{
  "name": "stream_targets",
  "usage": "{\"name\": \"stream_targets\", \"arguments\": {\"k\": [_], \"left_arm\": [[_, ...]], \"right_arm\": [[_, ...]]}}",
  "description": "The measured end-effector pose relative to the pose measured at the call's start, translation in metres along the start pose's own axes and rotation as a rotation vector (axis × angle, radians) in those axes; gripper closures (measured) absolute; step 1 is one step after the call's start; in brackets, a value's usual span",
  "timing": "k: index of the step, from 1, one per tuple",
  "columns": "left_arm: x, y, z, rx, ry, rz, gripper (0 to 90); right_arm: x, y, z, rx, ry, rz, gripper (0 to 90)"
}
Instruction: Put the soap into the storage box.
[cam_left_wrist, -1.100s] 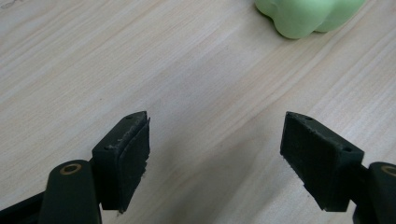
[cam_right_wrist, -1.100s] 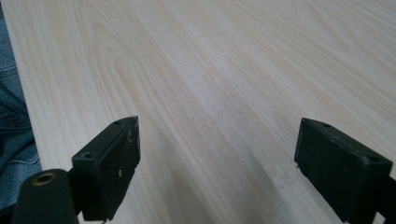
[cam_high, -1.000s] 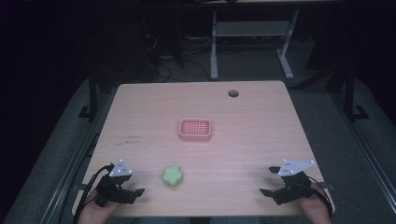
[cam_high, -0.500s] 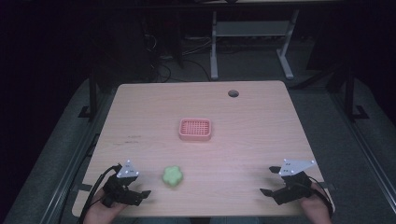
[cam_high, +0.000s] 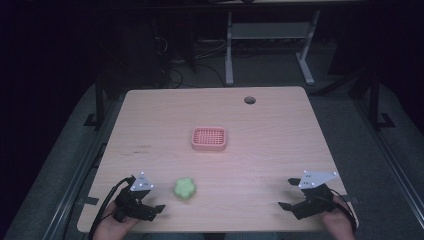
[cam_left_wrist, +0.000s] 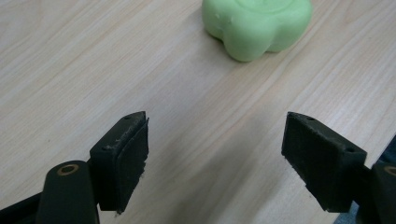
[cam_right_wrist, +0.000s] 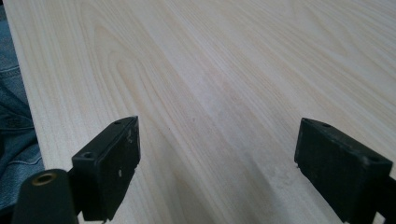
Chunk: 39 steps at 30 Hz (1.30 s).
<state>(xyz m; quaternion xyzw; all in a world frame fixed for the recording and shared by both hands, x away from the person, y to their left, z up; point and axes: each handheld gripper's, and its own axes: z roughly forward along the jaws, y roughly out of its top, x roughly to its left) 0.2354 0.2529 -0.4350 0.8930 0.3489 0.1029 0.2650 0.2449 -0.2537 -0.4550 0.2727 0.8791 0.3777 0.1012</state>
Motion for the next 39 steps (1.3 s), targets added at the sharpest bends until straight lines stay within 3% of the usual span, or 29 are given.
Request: {"name": "stream_targets", "arguments": {"k": [12, 18, 24, 33, 39], "left_arm": [[-0.005, 0.01, 0.005, 0.018, -0.013, 0.019, 22.9], [-0.008, 0.018, 0.005, 0.003, -0.013, 0.027, 22.9], [-0.012, 0.028, 0.007, 0.03, -0.015, 0.054, 22.9], [-0.016, 0.046, 0.004, 0.041, -0.037, 0.062, 22.0], [-0.018, 0.058, 0.009, 0.078, -0.034, 0.063, 20.5]], "right_arm": [[0.0, 0.0, 0.0, 0.004, -0.001, 0.004, 13.8], [0.0, -0.001, 0.0, 0.003, 0.0, 0.006, 13.8], [-0.001, -0.001, -0.001, 0.005, -0.004, 0.014, 13.8], [-0.002, -0.002, -0.001, -0.003, 0.001, 0.014, 13.8], [-0.002, -0.002, -0.002, -0.006, -0.001, 0.01, 13.8]]}}
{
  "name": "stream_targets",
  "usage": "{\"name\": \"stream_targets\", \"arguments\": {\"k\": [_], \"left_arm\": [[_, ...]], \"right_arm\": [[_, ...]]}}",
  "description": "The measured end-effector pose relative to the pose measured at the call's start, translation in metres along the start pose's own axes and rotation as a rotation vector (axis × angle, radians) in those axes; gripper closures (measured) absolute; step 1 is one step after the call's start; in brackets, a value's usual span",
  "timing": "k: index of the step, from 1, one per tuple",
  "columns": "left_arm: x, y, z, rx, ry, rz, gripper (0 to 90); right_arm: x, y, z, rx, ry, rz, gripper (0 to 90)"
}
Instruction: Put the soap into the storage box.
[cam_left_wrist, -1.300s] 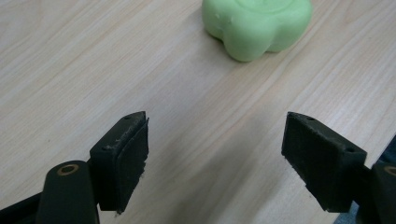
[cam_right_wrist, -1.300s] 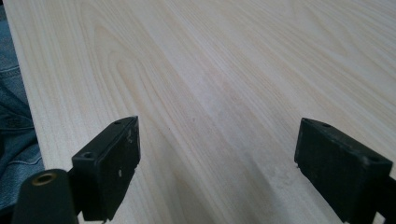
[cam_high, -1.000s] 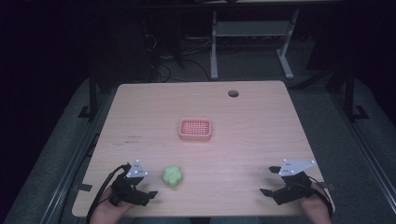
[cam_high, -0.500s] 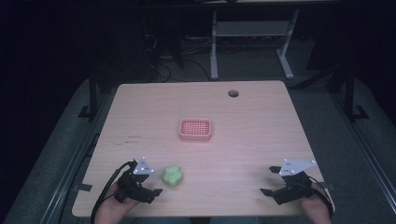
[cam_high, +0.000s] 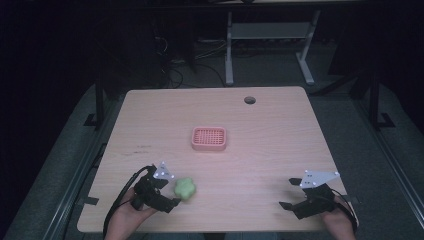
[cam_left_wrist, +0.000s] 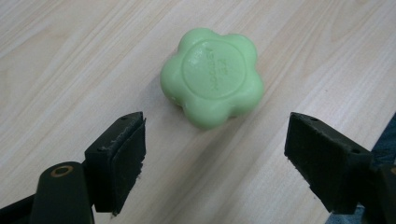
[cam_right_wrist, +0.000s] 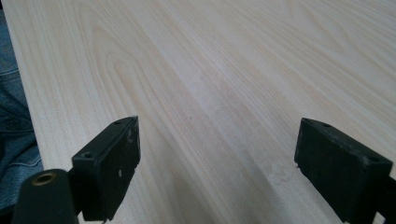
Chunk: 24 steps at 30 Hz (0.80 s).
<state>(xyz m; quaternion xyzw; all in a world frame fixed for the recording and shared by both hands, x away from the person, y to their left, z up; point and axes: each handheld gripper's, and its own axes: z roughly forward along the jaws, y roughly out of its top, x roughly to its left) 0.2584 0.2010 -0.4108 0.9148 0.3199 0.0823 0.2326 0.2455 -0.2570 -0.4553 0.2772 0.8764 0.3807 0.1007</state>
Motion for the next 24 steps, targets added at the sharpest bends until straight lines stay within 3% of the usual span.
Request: {"name": "stream_targets", "arguments": {"k": [9, 16, 24], "left_arm": [[-0.002, 0.015, 0.006, 0.03, 0.004, -0.01, 20.2], [0.0, 0.022, 0.016, 0.056, 0.003, -0.057, 20.3], [-0.002, 0.032, 0.021, 0.08, 0.005, -0.057, 20.4]], "right_arm": [[0.001, 0.0, -0.001, -0.003, 0.0, 0.001, 13.8], [0.001, 0.0, 0.0, -0.005, 0.002, 0.003, 13.8], [0.001, 0.0, 0.0, -0.004, 0.001, 0.005, 13.8]]}}
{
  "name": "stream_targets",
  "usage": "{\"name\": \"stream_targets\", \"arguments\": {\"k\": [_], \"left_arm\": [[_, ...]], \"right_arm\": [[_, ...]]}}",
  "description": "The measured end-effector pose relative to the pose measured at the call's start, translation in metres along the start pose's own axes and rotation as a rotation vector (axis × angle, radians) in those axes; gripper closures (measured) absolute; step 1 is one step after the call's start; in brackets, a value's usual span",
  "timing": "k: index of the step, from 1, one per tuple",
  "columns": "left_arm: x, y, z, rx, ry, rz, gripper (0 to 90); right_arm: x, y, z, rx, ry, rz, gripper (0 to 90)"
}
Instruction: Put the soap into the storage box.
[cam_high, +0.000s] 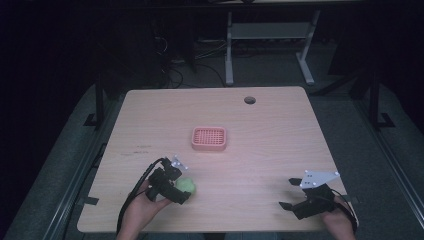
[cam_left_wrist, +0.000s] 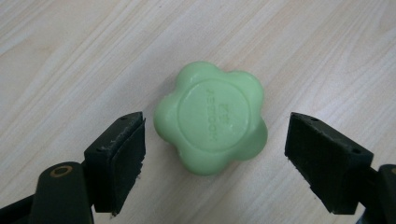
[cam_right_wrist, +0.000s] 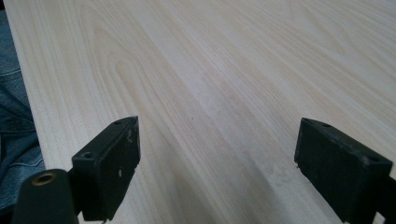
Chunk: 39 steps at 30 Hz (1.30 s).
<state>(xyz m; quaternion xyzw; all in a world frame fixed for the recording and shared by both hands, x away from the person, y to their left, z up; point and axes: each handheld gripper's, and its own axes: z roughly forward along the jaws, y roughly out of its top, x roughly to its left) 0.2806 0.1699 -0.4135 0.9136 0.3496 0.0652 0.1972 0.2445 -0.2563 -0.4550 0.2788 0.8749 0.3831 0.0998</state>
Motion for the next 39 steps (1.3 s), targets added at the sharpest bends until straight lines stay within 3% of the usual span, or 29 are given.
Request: {"name": "stream_targets", "arguments": {"k": [20, 39], "left_arm": [[0.001, 0.012, 0.02, 0.084, 0.015, -0.048, 20.6], [-0.001, 0.018, 0.035, 0.157, 0.027, -0.054, 21.8]], "right_arm": [[0.0, 0.0, 0.0, -0.002, 0.003, -0.004, 13.8], [0.0, 0.0, 0.0, -0.003, 0.004, -0.007, 13.8]]}}
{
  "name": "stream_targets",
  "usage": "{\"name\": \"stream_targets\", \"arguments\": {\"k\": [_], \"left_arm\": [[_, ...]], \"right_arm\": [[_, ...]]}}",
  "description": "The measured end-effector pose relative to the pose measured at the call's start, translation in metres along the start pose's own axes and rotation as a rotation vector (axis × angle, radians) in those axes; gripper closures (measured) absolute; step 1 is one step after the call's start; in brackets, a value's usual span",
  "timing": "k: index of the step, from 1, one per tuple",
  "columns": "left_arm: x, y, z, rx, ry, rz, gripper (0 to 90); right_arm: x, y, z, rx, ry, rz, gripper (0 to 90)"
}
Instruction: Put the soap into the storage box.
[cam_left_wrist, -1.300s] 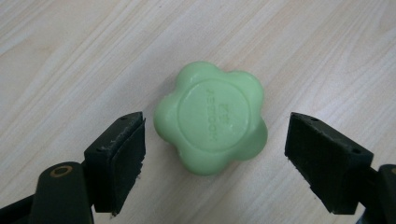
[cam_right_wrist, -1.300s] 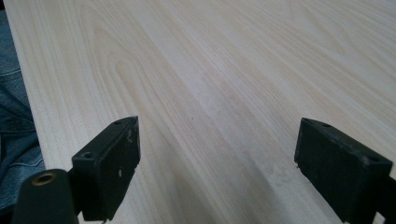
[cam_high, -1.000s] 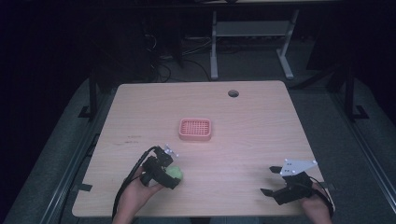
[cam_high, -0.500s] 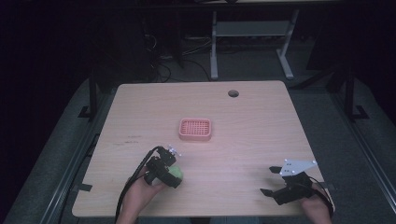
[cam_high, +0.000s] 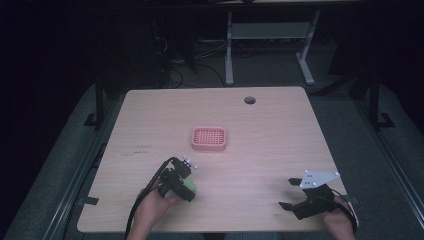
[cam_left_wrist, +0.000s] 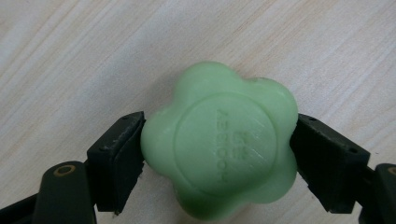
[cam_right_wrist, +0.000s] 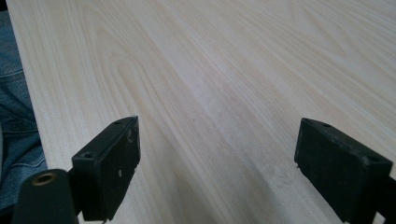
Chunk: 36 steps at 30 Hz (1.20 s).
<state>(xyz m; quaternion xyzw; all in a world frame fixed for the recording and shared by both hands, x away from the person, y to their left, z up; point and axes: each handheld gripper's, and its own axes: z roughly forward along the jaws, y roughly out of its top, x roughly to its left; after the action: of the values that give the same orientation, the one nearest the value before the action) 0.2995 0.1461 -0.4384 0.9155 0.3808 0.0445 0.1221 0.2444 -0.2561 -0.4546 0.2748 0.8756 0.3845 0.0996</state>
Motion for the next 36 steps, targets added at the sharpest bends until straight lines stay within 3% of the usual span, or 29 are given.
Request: {"name": "stream_targets", "arguments": {"k": [3, 15, 29, 36], "left_arm": [[0.0, 0.001, 0.003, 0.019, 0.011, -0.003, 23.5], [-0.001, 0.003, 0.004, 0.021, 0.012, -0.016, 26.1], [-0.002, 0.001, 0.003, -0.005, 0.009, -0.003, 26.6], [0.0, 0.003, -0.008, -0.033, -0.004, -0.001, 26.7]], "right_arm": [[0.0, 0.0, 0.0, -0.001, -0.001, 0.002, 13.7], [0.0, 0.0, -0.001, -0.002, -0.001, 0.001, 13.8], [0.0, 0.0, -0.001, -0.004, -0.004, 0.003, 13.8], [0.0, 0.0, -0.002, -0.007, -0.004, 0.0, 13.8]]}}
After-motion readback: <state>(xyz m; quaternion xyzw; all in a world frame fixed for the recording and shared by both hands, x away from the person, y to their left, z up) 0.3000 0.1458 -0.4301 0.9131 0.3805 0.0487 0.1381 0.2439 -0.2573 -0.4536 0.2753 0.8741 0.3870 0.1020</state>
